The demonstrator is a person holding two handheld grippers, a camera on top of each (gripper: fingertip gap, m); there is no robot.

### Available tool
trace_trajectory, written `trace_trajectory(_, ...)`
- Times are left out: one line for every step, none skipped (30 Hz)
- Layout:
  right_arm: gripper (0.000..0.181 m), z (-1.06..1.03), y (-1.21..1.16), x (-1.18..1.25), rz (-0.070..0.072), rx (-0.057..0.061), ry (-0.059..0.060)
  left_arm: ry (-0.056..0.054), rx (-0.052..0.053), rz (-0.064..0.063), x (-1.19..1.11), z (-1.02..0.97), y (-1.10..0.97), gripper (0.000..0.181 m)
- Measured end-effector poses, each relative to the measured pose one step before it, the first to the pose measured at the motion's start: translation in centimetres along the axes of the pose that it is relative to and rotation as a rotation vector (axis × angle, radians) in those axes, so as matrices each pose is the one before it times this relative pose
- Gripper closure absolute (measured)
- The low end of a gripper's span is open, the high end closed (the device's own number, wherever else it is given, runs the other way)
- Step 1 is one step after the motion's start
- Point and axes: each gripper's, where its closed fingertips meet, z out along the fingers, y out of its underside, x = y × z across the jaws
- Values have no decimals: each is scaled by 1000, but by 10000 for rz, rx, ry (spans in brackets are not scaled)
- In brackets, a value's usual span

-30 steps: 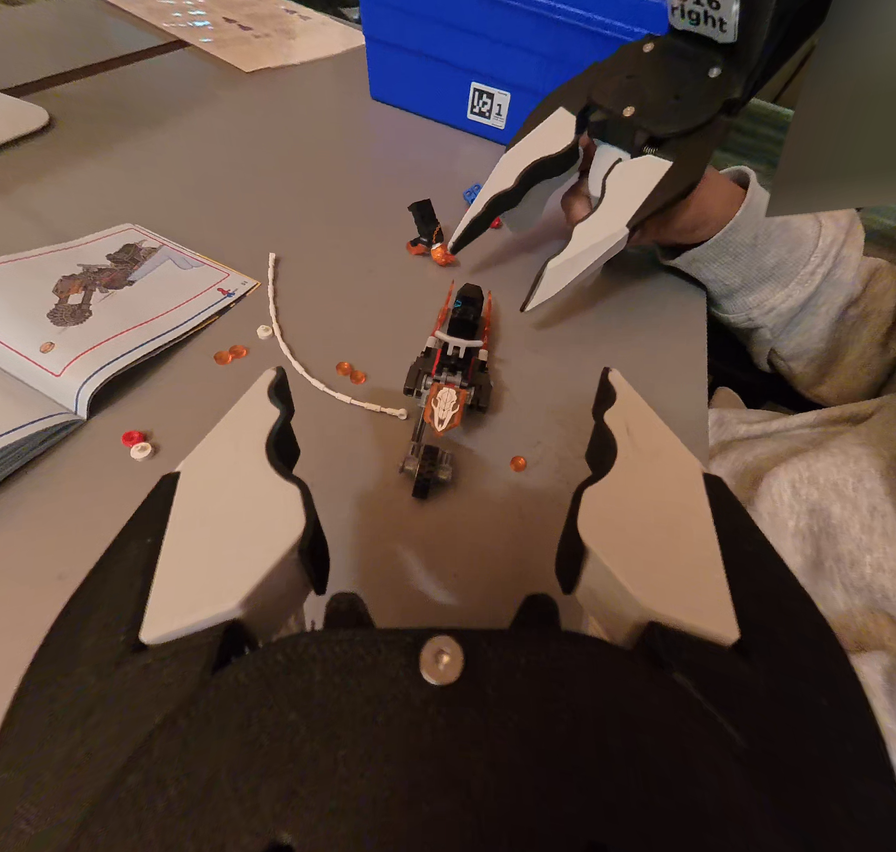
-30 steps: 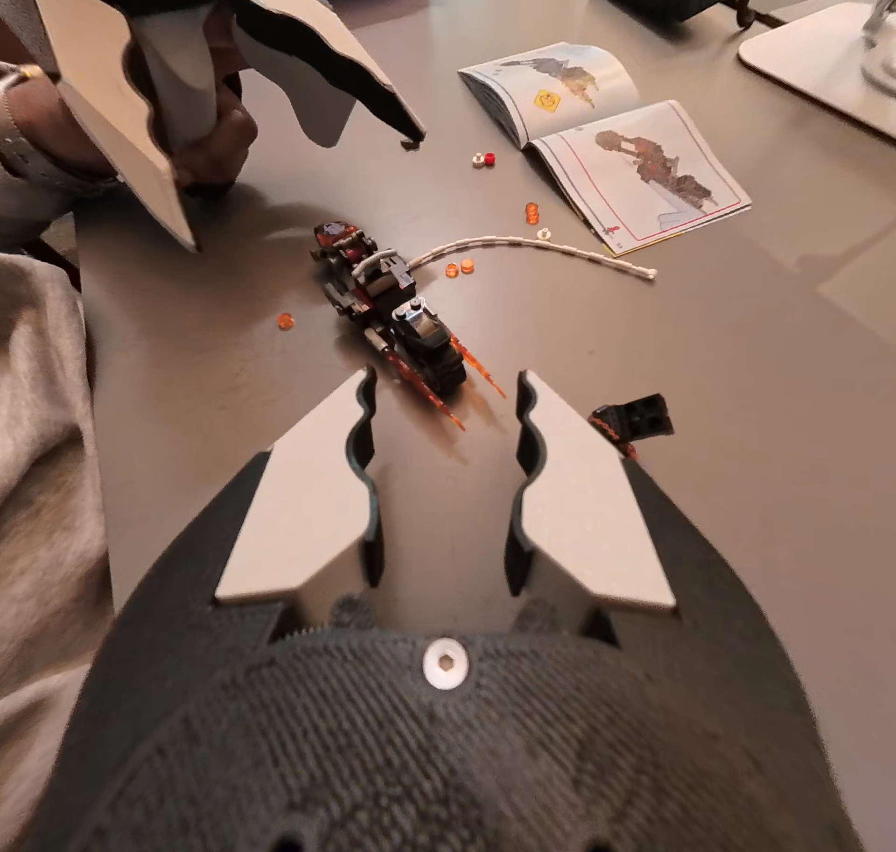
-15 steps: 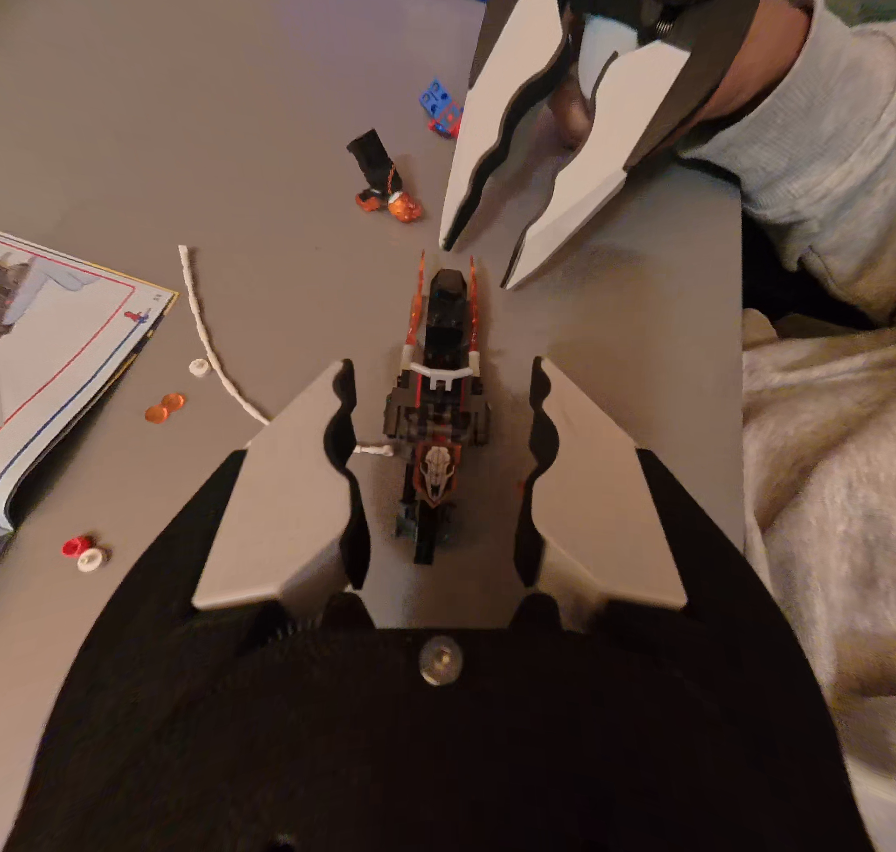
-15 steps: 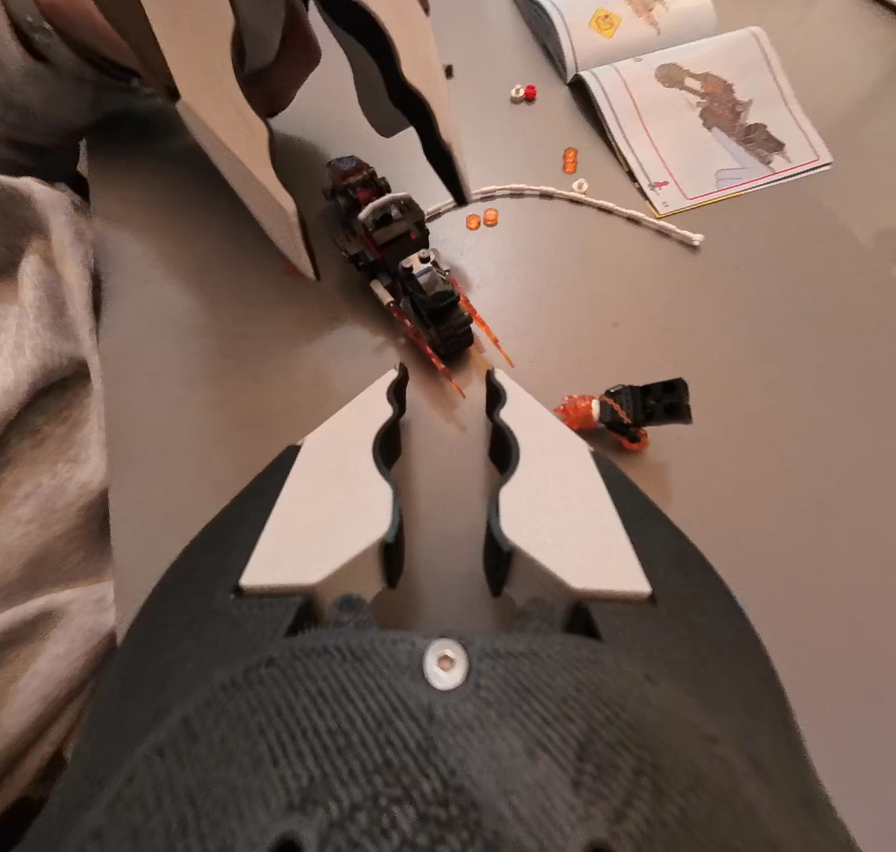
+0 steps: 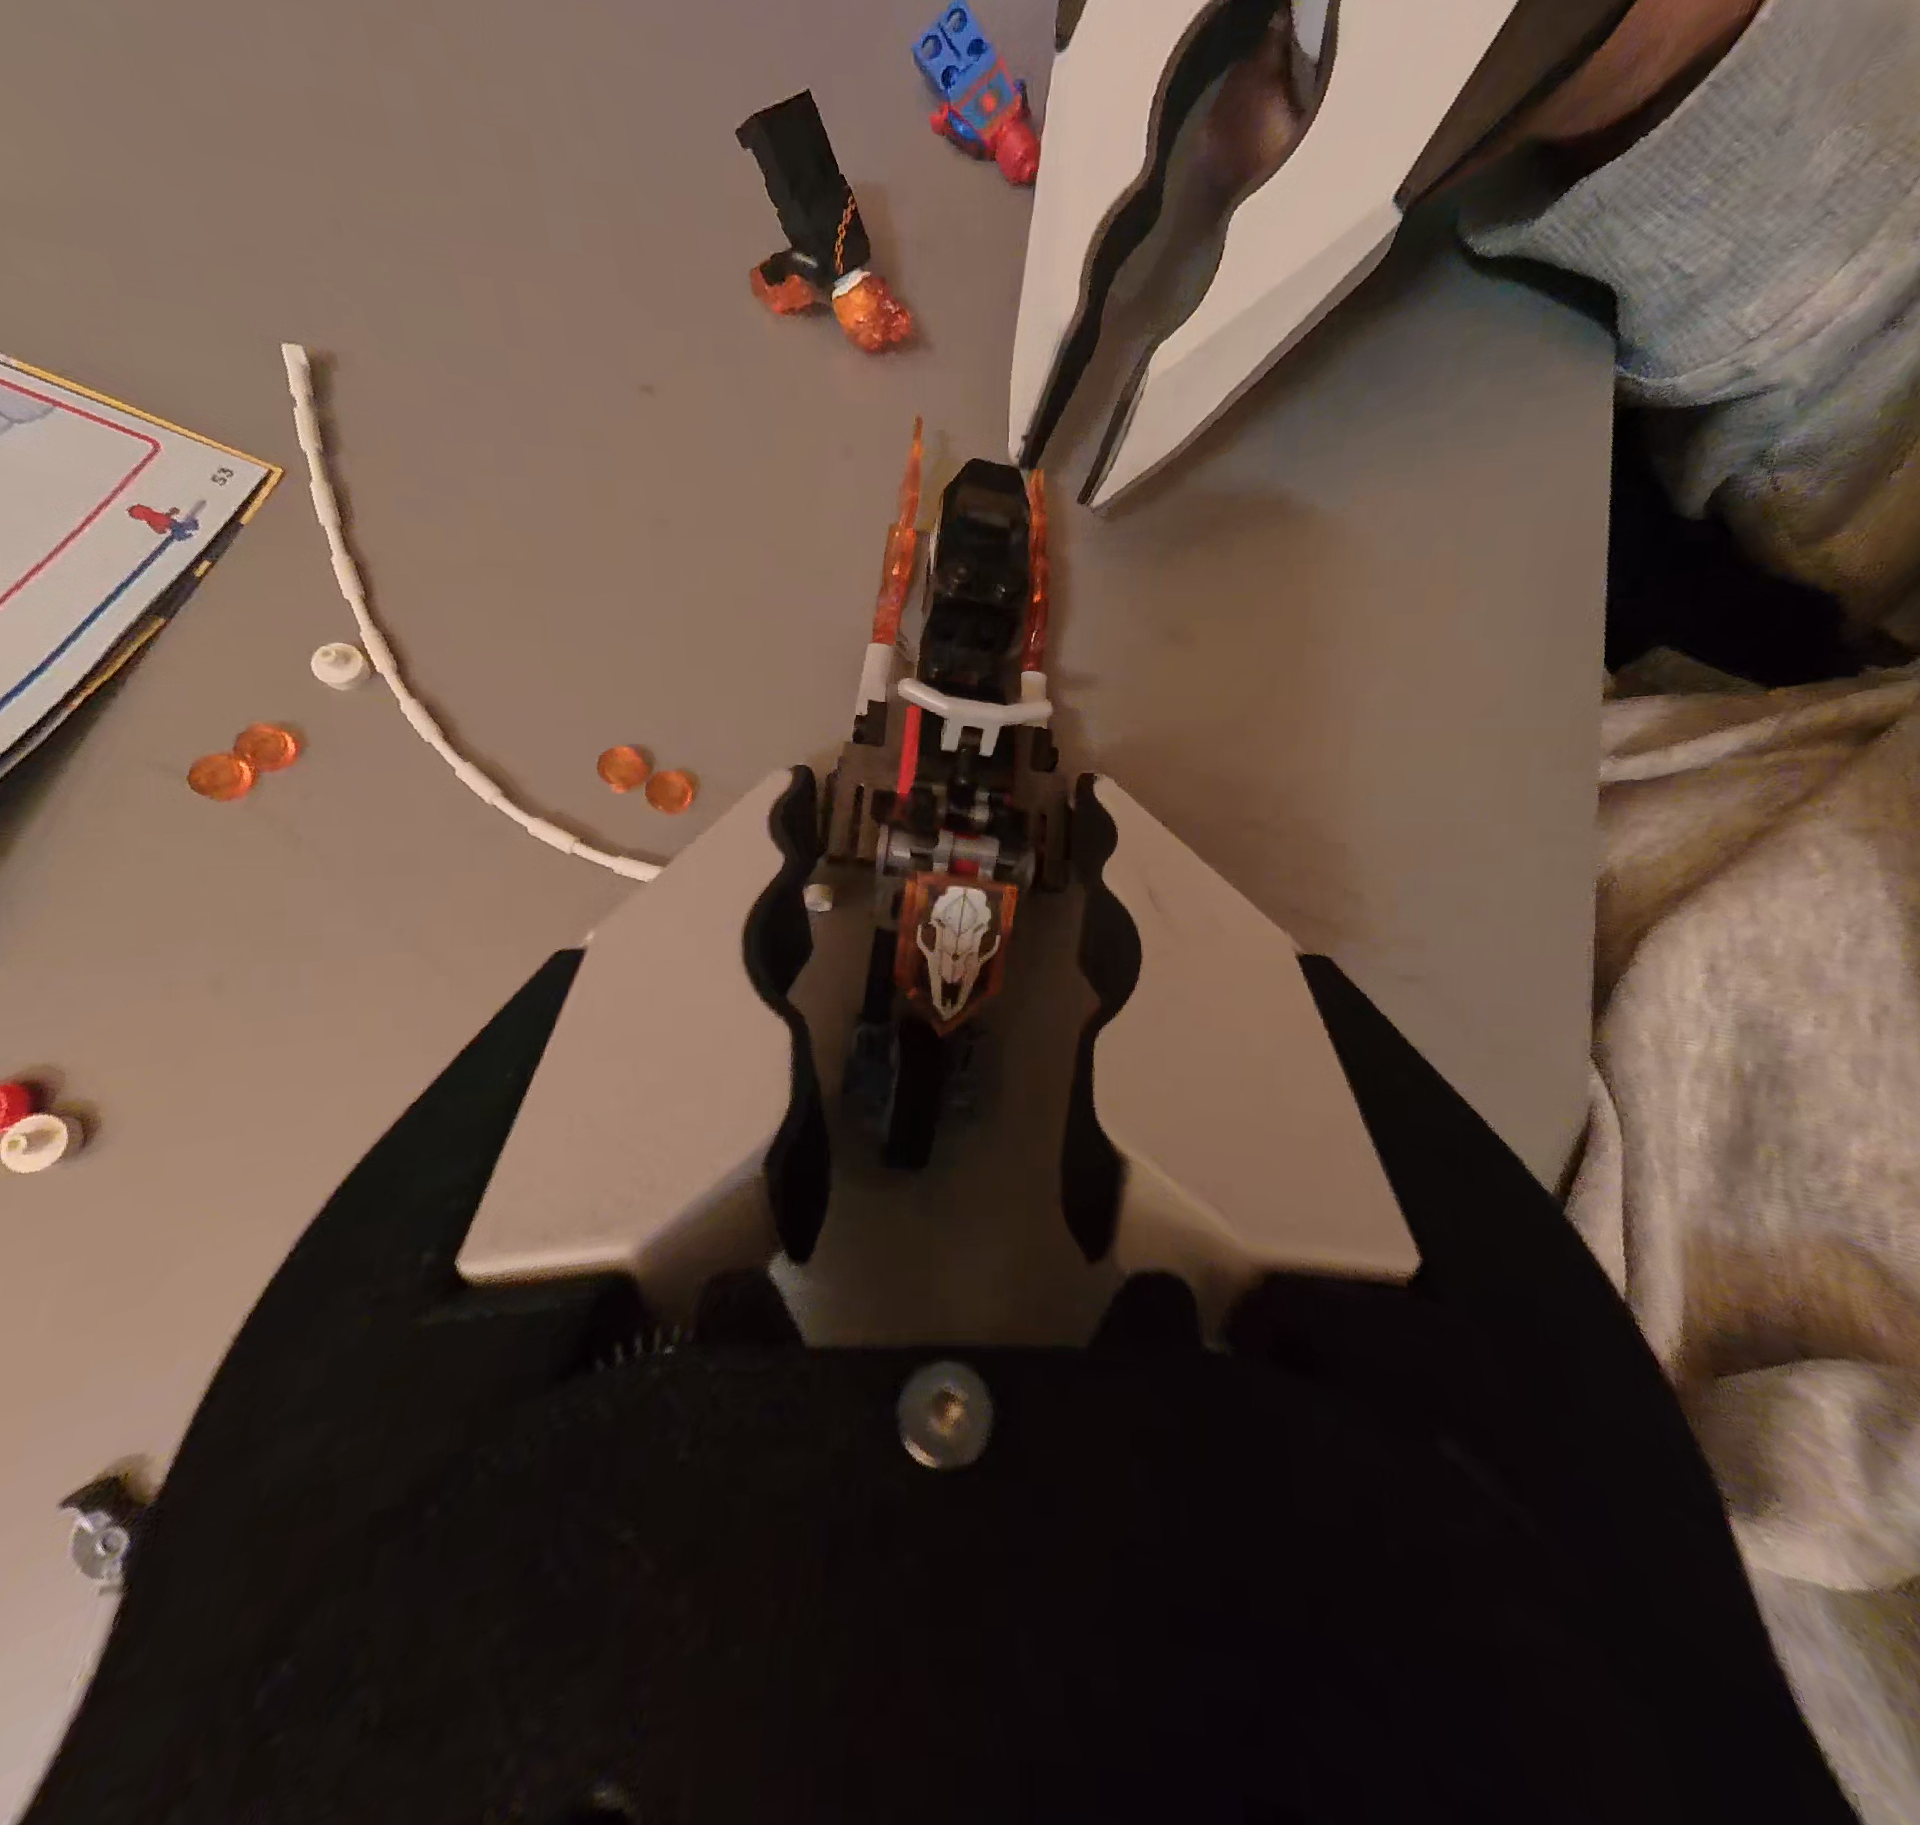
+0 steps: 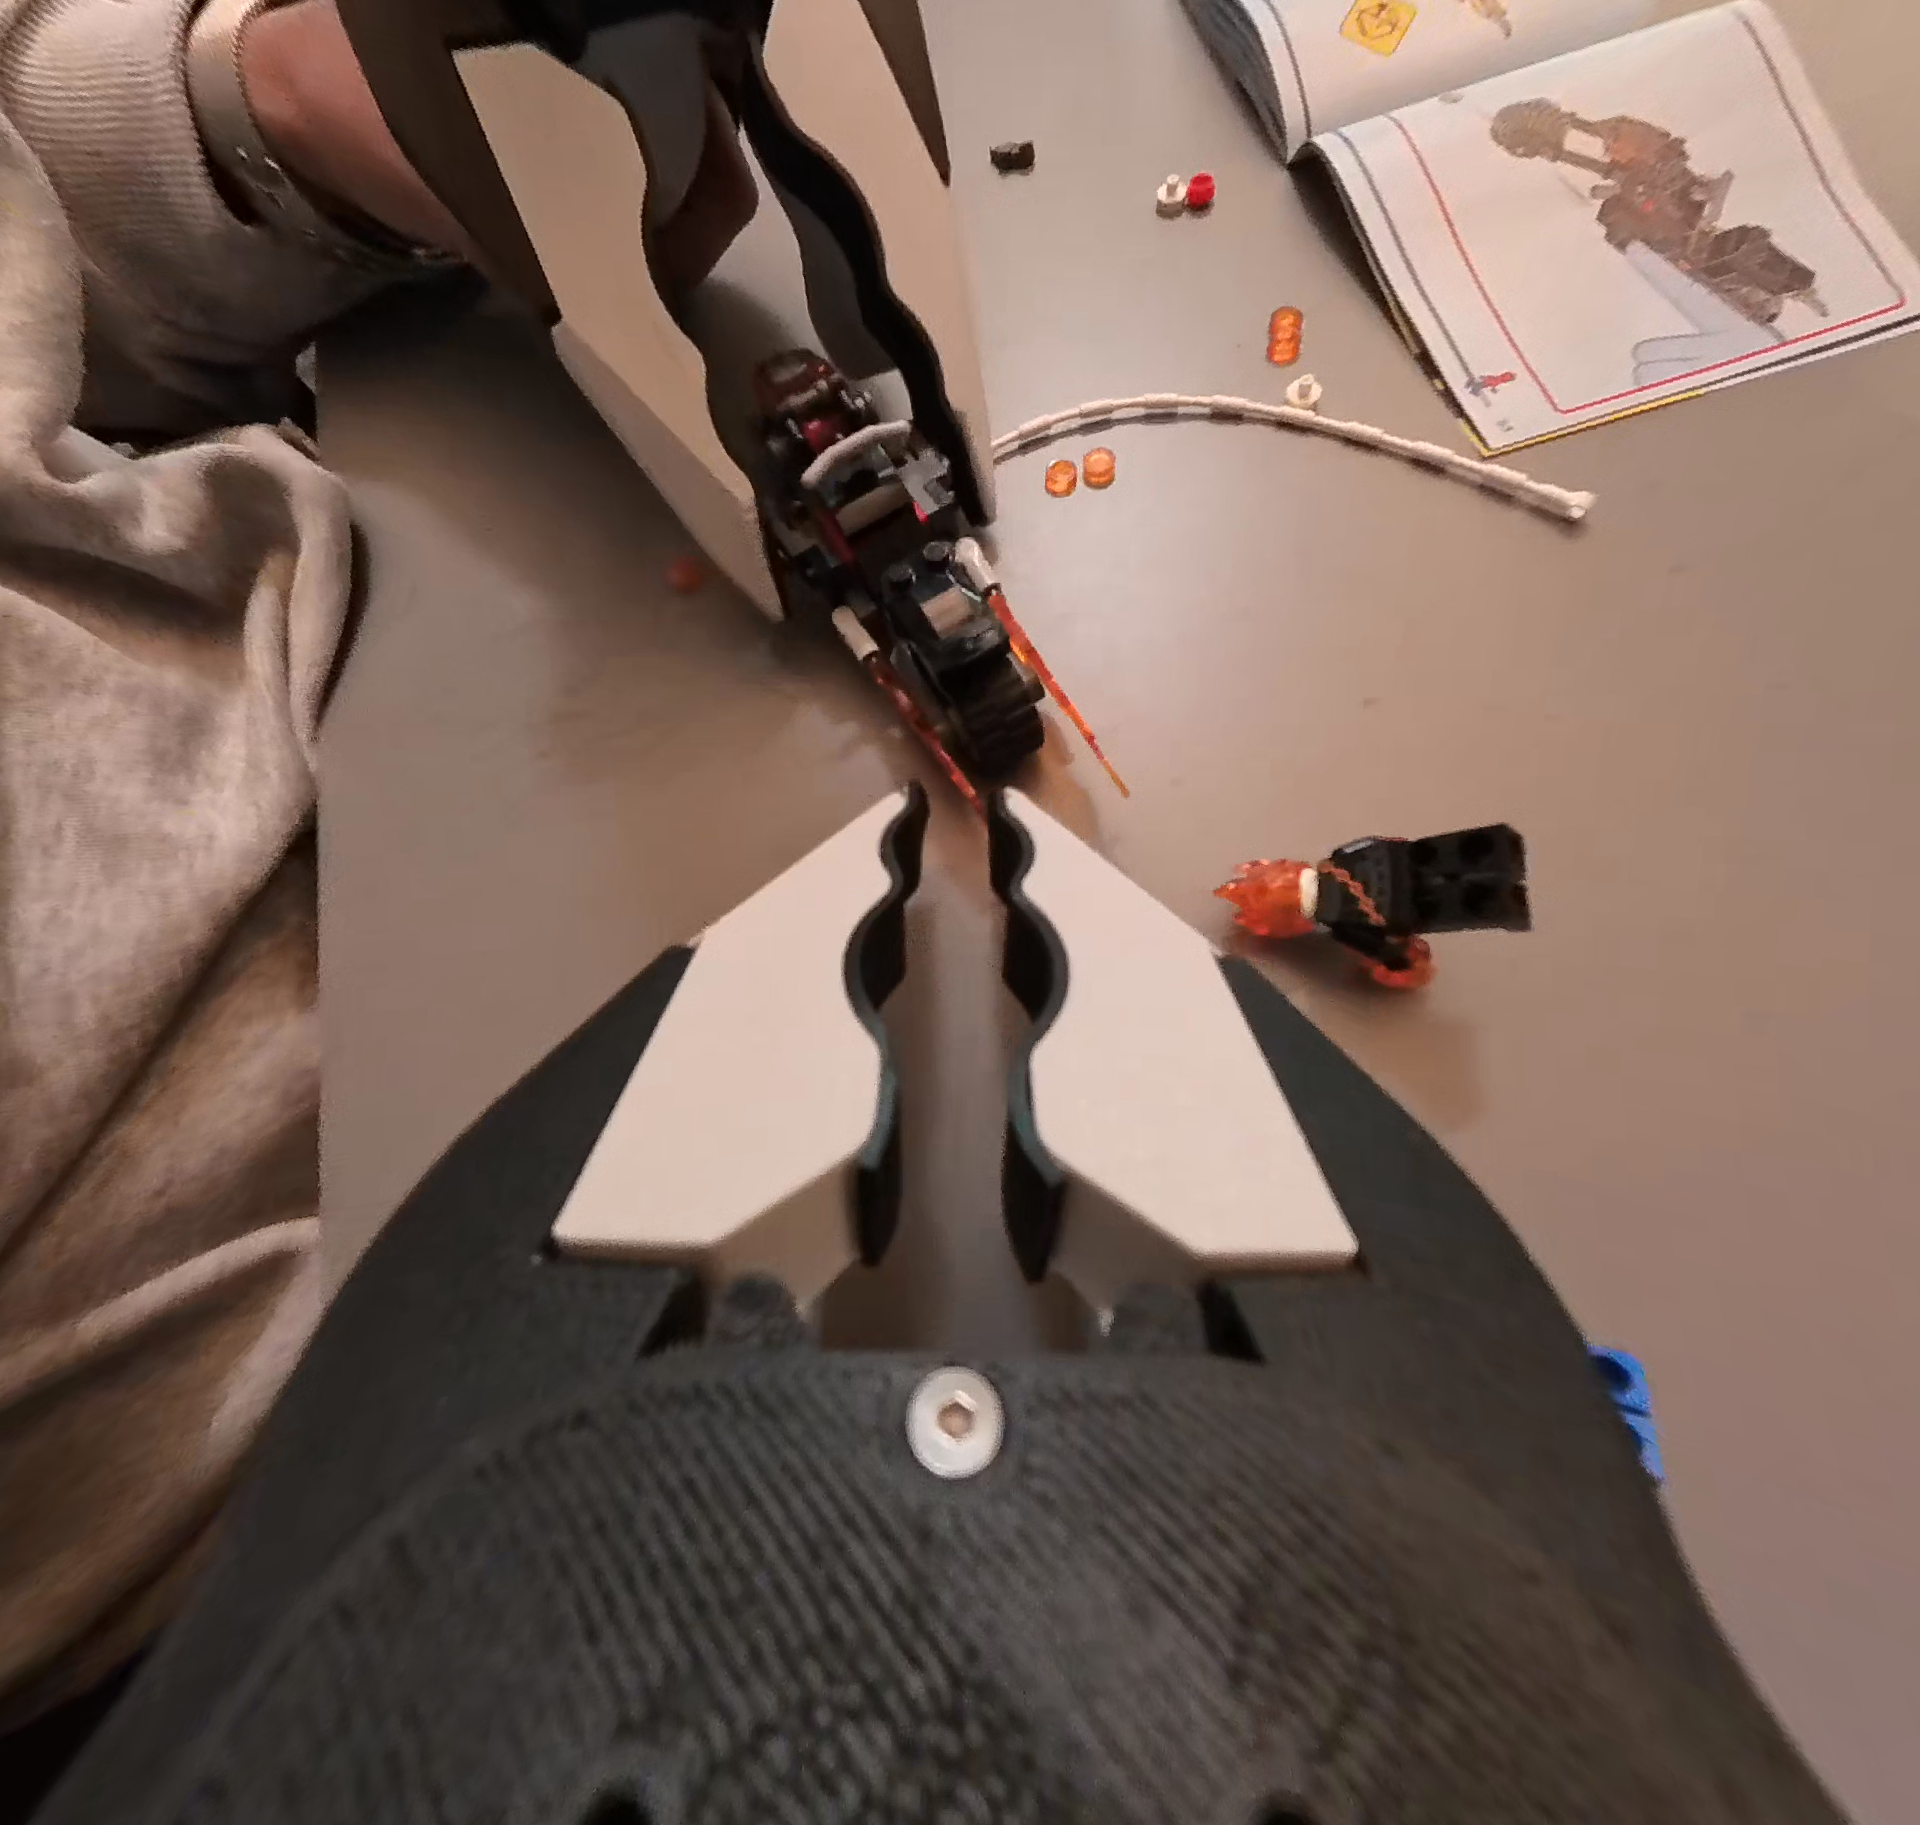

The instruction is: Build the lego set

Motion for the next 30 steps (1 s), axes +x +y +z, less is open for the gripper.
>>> trace_trajectory(171, 141, 162, 42, 8, -131, 29, 67, -16, -52, 13, 19, 20, 132)
trace_trajectory(172, 118, 125, 30, 4, -100, 23, 71, -18, -49, 18, 28, 12, 132)
trace_trajectory(172, 74, 71, 4, 14, -66, -12, 63, -24, -52, 15, 35, 24, 132)
trace_trajectory(173, 40, 55, 0, 36, -40, -29, 58, -16, -50, -1, 17, 17, 133)
trace_trajectory(175, 17, 21, 10, 49, -17, -36, 59, -6, -53, 11, 12, 2, 133)
trace_trajectory(177, 7, 6, 2, 52, -7, -44, 65, -11, -64, 4, 7, 15, 133)
trace_trajectory(177, 12, 2, 2, 57, -9, -43, 75, -13, -78, -1, 20, 7, 133)
trace_trajectory(177, 9, 14, 14, 61, -12, -47, 79, 10, -83, 0, 0, -11, 132)
trace_trajectory(177, 19, 8, -13, 62, -13, -61, 69, 20, -75, -16, -17, -32, 133)
trace_trajectory(178, 2, 11, -11, 71, -10, -74, 56, 24, -59, -1, -17, -35, 133)
trace_trajectory(178, 10, 0, -31, 84, -12, -93, 28, 10, -30, 2, -4, -12, 133)
trace_trajectory(178, 10, 15, -21, 103, -17, -108, -3, -1, 5, -1, -5, 8, 133)
trace_trajectory(179, 11, 12, -14, 139, -16, -108, -29, -9, 33, -3, 15, 2, 133)
trace_trajectory(179, 16, 5, -9, 164, -17, -118, -35, -12, 40, -11, 9, 12, 133)
trace_trajectory(179, 12, 6, -13, 172, -11, -123, -27, -8, 30, -3, 11, 17, 133)
trace_trajectory(179, -7, -10, -4, 175, 0, -116, -13, -3, 15, 2, 5, -5, 133)
trace_trajectory(179, 7, -13, 14, 168, 1, -104, 2, 1, -1, -6, 1, 9, 133)
trace_trajectory(179, 18, -7, 17, 173, -1, -88, 13, 4, -12, 0, 0, -13, 133)
trace_trajectory(179, 20, -5, 20, 199, -2, -99, 15, 4, -15, -5, 0, -3, 133)
trace_trajectory(179, 11, -6, 3, 199, -1, -109, 14, 4, -14, 1, -11, -3, 133)
trace_trajectory(179, -2, -20, 8, 185, 16, -98, 11, 4, -10, 1, -5, -6, 133)
trace_trajectory(179, 1, -5, -4, 181, 13, -97, 5, 2, -4, -6, 6, 1, 134)
trace_trajectory(179, -5, 9, -1, 136, 0, -79, -1, 0, 2, -2, 0, 1, 134)
trace_trajectory(179, -5, -16, 6, 51, 13, -31, -6, -2, 8, -3, -2, -7, 134)
trace_trajectory(179, -37, -39, -23, -27, 29, 0, -9, -4, 12, 0, 5, 7, 133)
trace_trajectory(177, -71, -52, -49, -88, 50, 26, -8, -5, 21, -4, 15, -2, 133)
trace_trajectory(172, -139, -67, 25, -135, 73, 84, -9, -11, 28, 14, 12, 1, 133)
trace_trajectory(162, -224, -74, 139, -140, 84, 162, -17, -6, 32, 0, 15, -6, 133)
trace_trajectory(156, -307, -76, 160, -124, 78, 153, -3, -5, 16, 0, 9, 1, 133)
trace_trajectory(154, -345, -126, 92, -119, 100, 83, 15, 0, -1, 6, 5, 3, 133)
